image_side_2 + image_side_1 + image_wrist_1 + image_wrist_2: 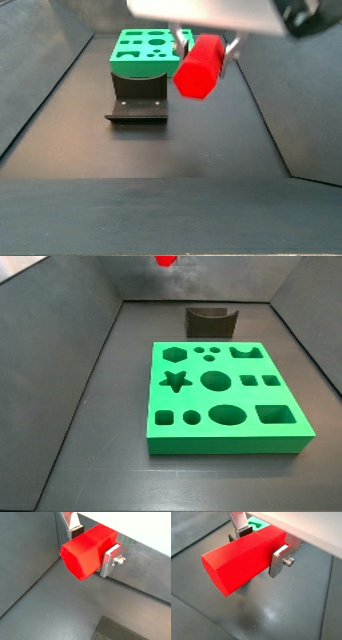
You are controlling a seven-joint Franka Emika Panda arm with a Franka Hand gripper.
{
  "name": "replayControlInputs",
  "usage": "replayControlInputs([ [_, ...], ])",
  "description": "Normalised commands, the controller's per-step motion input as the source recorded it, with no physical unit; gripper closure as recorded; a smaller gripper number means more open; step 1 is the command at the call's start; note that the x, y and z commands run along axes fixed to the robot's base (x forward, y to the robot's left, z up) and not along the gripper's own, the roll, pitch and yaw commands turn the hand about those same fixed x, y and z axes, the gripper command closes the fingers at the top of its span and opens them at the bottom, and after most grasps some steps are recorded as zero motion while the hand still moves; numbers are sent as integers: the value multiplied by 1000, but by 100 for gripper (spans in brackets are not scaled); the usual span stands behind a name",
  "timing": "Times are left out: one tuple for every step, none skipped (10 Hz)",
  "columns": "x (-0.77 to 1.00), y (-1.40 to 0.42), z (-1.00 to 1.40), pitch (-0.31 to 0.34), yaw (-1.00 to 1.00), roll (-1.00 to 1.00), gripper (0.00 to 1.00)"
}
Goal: Pick up the hexagon object. Move up. Place the hexagon object on the fixture. Regrasp the hexagon object. Move to above the board. Insert the hexagon object.
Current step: Place the hexagon object on the fixture.
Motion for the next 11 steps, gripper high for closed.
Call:
replayControlInputs([
  [0,-6,331,20,10,-109,100],
  [670,-1000,-675,11,1000,69,100],
  [701,-1000,-768,17,984,111,100],
  [769,-1000,-823,23,741,148,100],
  [683,-776,-687,38,502,153,100],
  [583,-516,-514,50,332,154,100],
  [463,-195,-287,55,191,144,100],
  [380,-96,-134,56,125,120,100],
  [276,-59,-43,54,79,123,100],
  [1000,-404,954,36,36,-1000,100],
  [907,-375,930,50,31,-1000,100],
])
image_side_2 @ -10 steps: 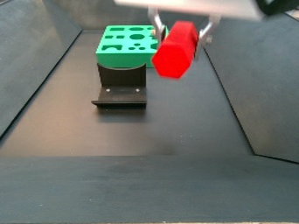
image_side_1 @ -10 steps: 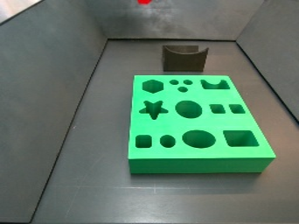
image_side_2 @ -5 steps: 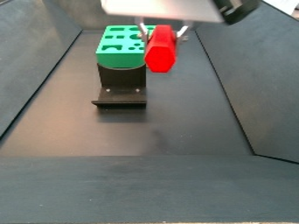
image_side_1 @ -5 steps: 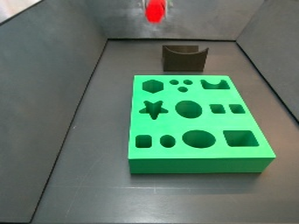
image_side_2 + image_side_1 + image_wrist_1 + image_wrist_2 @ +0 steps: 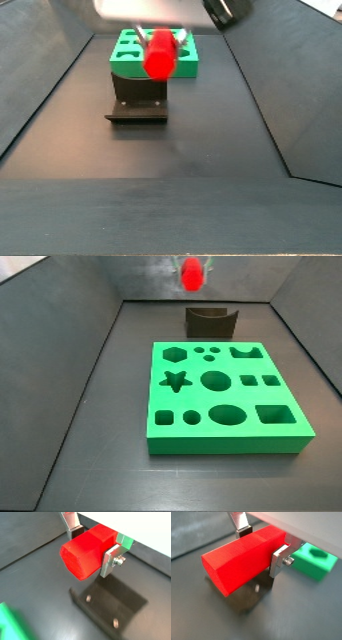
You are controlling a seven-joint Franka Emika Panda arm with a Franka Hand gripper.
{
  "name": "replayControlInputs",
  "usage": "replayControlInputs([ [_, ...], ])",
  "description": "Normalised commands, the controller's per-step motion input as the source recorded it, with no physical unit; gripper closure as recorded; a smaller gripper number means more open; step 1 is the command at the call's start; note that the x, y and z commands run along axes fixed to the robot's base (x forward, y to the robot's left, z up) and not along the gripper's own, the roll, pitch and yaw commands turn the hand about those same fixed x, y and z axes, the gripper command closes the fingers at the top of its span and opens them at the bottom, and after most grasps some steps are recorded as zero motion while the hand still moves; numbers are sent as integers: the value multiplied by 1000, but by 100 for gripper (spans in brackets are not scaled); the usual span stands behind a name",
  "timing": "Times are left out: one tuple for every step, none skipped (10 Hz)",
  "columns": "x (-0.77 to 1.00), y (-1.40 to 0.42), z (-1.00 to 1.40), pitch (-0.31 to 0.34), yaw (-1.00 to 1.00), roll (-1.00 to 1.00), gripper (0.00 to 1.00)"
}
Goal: Pick up the hexagon object. Move up. Place the hexagon object on the fixture. Regrasp the hexagon object. Move to above the board. Insert the hexagon object.
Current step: Place the hexagon object on the fixture.
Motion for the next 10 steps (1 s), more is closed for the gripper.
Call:
replayControlInputs([
  [755,-190,774,64,12,-1000,100],
  [535,-67,502,78,-3,-1000,100],
  [379,-39,271,90,-9,-1000,100],
  [218,2,31,99,-23,-1000,100],
  [155,13,19,108,-33,-1000,100],
  [62,26,54,121,-58,-1000,100],
  [51,27,23,112,-78,-938,100],
  [61,29,-4,97,-89,-745,100],
  [66,36,2,90,-95,-556,100],
  [63,31,2,76,-94,-326,100],
])
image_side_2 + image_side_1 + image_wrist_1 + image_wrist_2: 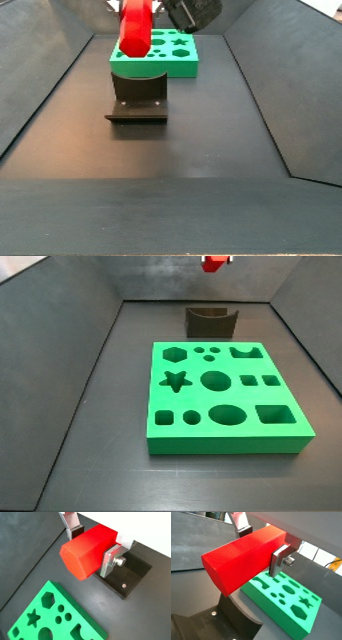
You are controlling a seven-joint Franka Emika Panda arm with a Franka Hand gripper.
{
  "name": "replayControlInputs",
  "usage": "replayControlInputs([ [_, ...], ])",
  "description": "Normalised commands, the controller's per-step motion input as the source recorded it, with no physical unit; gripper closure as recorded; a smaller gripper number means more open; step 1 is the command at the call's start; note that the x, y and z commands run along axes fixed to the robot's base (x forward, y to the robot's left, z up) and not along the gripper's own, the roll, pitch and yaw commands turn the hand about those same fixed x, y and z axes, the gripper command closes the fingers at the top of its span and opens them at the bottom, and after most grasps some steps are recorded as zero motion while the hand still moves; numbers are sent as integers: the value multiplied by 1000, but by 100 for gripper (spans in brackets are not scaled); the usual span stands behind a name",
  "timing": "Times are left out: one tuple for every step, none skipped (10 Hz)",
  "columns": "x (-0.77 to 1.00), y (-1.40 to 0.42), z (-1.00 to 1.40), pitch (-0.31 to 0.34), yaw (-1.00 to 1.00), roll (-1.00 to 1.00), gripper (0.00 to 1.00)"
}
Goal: Pick up the hexagon object. Move up. Place the hexagon object on the fixture. Regrasp the hexagon object. Move to above the board. Insert the hexagon object.
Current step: Place the hexagon object on the fixture.
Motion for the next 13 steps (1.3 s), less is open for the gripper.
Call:
replayControlInputs([
  [54,19,2,55,-93,-225,100],
  [121,128,-1000,91,-44,-1000,100],
  [124,134,-1000,74,-52,-1000,100],
  [134,134,-1000,108,-81,-979,100],
  [142,130,-1000,117,-89,-804,100],
  [145,133,-1000,107,-98,-681,100],
  [155,138,-1000,74,-122,-371,100],
  [164,129,-1000,55,-127,-220,100],
  [153,111,-914,33,-128,-152,100],
  [129,100,-762,20,-126,-126,100],
  [92,58,-419,-4,-112,-75,100],
  [79,44,-296,-11,-104,-57,100],
  [43,39,-221,-21,-84,-32,100],
])
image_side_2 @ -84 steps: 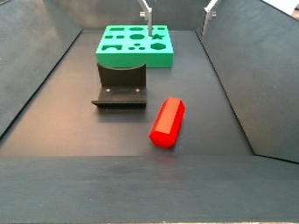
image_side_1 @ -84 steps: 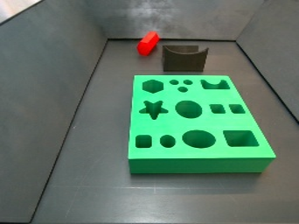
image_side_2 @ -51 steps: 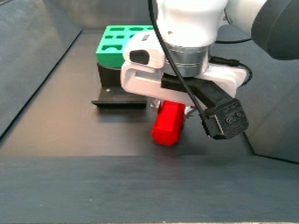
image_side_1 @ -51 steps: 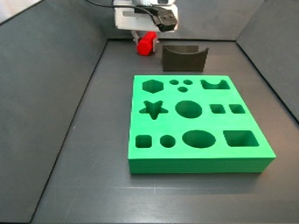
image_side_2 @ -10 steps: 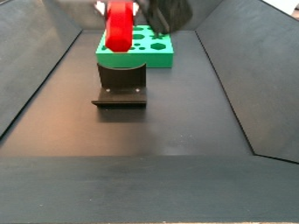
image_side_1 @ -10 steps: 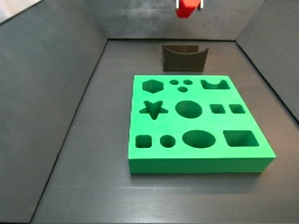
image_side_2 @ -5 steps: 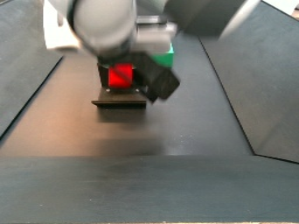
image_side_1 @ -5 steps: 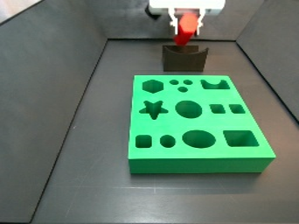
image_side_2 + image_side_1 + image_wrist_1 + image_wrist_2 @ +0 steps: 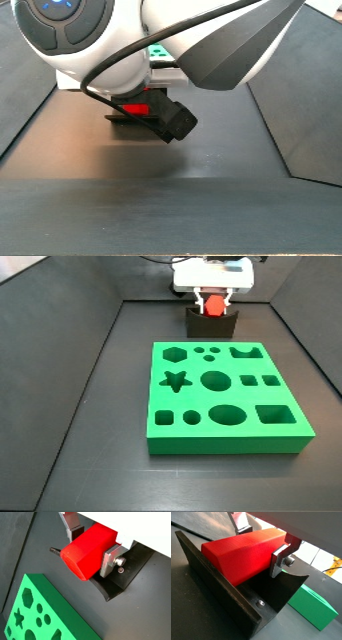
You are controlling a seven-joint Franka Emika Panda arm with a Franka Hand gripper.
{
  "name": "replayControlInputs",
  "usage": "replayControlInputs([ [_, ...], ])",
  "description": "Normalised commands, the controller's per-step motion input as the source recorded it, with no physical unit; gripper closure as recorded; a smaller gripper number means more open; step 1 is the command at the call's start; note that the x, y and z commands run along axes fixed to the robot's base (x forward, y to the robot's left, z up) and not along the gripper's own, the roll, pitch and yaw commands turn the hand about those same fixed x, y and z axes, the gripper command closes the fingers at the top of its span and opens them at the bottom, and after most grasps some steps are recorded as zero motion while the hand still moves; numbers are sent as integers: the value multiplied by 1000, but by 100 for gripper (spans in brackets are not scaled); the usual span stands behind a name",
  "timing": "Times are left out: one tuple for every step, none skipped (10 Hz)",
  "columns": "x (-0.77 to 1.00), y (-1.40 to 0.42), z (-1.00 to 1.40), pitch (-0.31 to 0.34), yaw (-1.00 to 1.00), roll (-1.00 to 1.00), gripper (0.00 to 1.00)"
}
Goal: Pick up the hexagon object. Move up. Place the hexagon object on the fixture. Regrasp the hexagon object. Move to above the board. Insert the hexagon object.
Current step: Place the hexagon object on the fixture, then regrasp the hexagon object.
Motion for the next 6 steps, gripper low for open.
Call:
replayControlInputs([
  [41,39,-221,-22,-76,-34,100],
  [41,38,-221,-22,-68,-34,100],
  [41,39,-221,-22,-63,-34,100],
  [0,-500,-167,0,0,0,100],
  [0,0,0,0,0,0,0],
  [0,0,1000,-33,-59,99,0],
])
